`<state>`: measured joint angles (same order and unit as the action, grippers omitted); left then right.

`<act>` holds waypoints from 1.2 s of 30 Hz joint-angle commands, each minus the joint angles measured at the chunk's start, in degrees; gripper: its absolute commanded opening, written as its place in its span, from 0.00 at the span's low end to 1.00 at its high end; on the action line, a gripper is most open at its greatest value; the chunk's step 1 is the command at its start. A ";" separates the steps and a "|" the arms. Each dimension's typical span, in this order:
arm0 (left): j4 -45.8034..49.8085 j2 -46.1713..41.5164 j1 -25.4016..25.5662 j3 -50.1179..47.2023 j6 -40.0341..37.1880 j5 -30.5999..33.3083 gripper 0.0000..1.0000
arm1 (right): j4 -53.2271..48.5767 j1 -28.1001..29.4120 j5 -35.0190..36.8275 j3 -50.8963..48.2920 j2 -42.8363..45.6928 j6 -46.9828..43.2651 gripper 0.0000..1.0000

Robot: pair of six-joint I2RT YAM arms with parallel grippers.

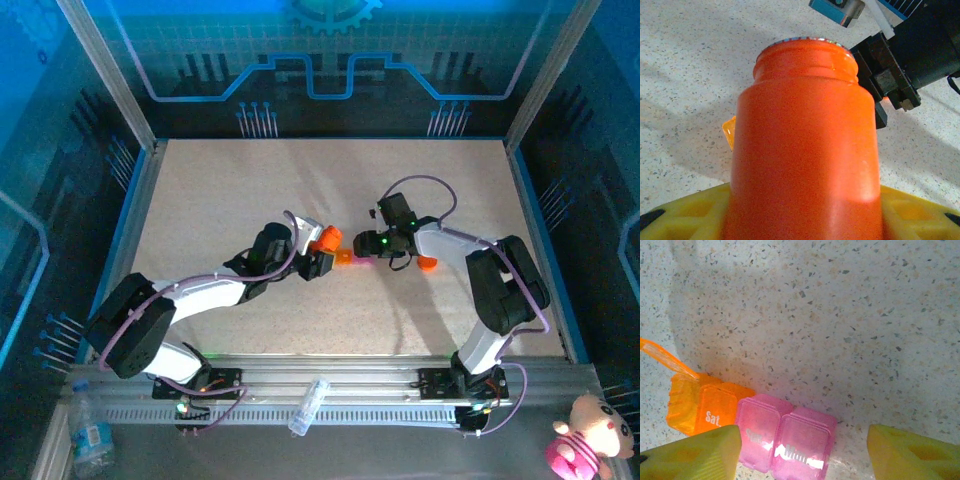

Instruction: Sort the pills into containers

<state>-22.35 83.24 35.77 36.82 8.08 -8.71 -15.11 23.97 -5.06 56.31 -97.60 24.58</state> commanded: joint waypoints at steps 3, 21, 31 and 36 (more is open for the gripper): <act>-0.94 1.15 -0.53 -0.08 1.15 0.50 0.00 | 1.15 0.07 -1.92 1.42 -1.26 0.75 0.68; 5.64 2.23 -1.13 2.13 1.93 -0.05 0.00 | 1.93 0.11 -1.71 0.29 -4.58 1.05 0.64; 16.24 3.99 -1.12 6.30 2.36 -0.43 0.00 | 2.28 0.17 -1.64 -0.09 -5.25 1.40 0.63; 20.06 6.58 -1.10 9.45 2.46 -1.09 0.00 | 2.28 0.12 -1.53 -0.16 -5.49 1.45 0.63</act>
<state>-6.35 88.27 35.03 43.22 9.21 -8.64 -12.36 23.97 -6.96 56.36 -101.27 25.47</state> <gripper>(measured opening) 0.529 0.629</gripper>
